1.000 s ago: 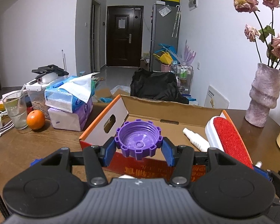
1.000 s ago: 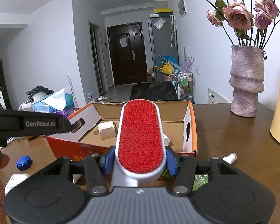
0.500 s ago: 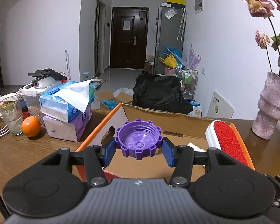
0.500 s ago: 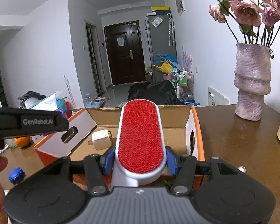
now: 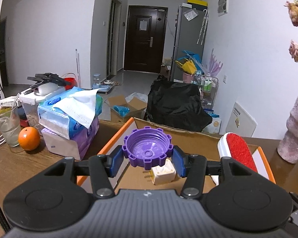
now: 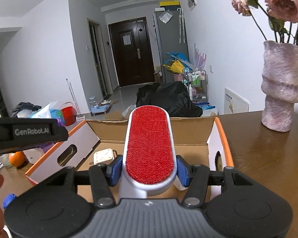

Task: Organize rigid objects
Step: 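Open both tools to drop the purple cap and lint brush into the box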

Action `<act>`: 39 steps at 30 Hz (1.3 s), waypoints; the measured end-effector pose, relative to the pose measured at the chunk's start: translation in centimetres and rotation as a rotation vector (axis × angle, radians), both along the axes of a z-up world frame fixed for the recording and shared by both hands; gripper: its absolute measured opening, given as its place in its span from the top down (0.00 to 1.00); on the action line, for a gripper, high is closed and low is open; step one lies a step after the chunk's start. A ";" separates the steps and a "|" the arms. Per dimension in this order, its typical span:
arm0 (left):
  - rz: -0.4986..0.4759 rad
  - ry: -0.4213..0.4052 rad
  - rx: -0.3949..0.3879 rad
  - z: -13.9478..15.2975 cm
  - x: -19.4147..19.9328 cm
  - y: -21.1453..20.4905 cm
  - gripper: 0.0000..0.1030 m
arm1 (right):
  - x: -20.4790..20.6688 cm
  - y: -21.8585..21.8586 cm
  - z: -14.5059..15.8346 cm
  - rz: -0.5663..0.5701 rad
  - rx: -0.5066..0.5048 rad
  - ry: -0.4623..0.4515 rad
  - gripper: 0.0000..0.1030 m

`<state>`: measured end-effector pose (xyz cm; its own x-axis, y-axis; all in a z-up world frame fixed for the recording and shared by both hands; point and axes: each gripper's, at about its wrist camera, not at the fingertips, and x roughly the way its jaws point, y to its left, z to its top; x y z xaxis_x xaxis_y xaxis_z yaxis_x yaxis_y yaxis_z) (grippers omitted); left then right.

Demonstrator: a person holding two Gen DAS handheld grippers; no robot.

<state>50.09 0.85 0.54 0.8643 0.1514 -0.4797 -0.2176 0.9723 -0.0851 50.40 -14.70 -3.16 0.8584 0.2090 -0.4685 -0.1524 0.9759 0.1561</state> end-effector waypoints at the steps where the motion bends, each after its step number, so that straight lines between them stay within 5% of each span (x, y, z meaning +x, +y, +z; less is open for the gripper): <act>1: 0.003 -0.001 -0.001 0.1 0.2 0.1 0.48 | 0.3 0.1 0.0 0.001 -0.001 0.001 0.47; 22: 0.024 0.114 -0.017 -1.9 4.2 1.8 0.47 | 4.9 1.8 -0.3 -0.003 -0.042 0.095 0.47; 24: 0.015 0.122 -0.017 -1.9 4.2 1.8 0.43 | 5.2 1.7 -0.3 -0.007 -0.044 0.106 0.47; 26: 0.022 0.124 -0.011 -1.7 4.1 1.8 0.19 | 5.2 1.7 -0.3 -0.010 -0.062 0.121 0.46; 27: 0.027 0.121 -0.010 -1.7 4.0 1.8 0.16 | 5.1 1.6 -0.1 -0.018 -0.069 0.114 0.46; 31: 0.036 0.122 -0.013 -1.2 3.6 2.1 0.00 | 4.0 1.1 0.8 -0.045 -0.084 0.070 0.12; 39: 0.026 0.120 0.001 -1.1 3.5 1.8 0.00 | 3.1 0.5 1.0 -0.041 -0.097 0.049 0.00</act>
<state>53.58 2.62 -0.53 0.7962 0.1736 -0.5795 -0.2515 0.9662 -0.0561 53.51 -14.18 -2.15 0.8410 0.1256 -0.5262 -0.1063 0.9921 0.0670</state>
